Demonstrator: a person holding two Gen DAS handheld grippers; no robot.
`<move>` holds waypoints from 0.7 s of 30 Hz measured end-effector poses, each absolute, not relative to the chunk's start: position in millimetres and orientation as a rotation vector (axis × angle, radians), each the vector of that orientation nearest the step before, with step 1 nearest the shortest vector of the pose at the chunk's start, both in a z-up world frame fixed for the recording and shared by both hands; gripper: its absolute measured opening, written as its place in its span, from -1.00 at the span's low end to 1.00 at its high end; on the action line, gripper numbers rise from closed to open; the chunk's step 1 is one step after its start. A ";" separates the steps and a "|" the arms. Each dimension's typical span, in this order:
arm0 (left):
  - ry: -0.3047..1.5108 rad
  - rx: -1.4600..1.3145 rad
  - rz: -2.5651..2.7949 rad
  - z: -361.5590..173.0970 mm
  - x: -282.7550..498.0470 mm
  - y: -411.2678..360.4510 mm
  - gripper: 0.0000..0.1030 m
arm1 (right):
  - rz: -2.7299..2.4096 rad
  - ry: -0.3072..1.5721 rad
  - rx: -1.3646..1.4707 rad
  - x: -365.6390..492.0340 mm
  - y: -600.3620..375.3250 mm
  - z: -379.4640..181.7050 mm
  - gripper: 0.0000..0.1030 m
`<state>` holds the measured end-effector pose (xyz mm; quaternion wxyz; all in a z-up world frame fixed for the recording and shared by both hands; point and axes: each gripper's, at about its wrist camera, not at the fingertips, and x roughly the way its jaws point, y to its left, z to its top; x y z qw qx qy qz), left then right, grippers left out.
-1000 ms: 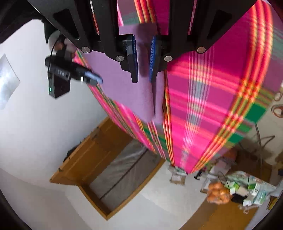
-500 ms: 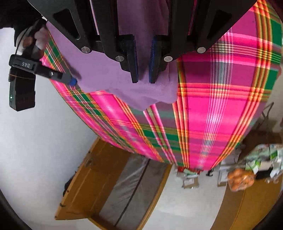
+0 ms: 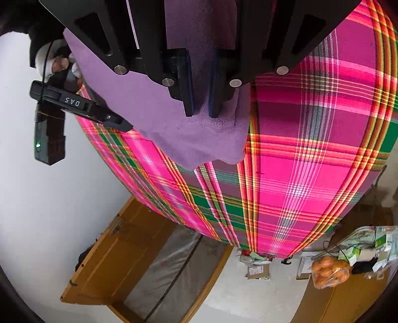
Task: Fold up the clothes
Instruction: 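Open the right gripper and press the folded lilac stack flat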
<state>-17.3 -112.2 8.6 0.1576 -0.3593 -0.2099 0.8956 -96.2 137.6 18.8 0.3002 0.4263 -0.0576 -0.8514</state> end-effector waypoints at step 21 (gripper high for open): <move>-0.574 -0.870 2.629 10.9 92.7 -116.5 -0.76 | -2.232 0.065 0.874 22.6 160.0 42.9 -0.24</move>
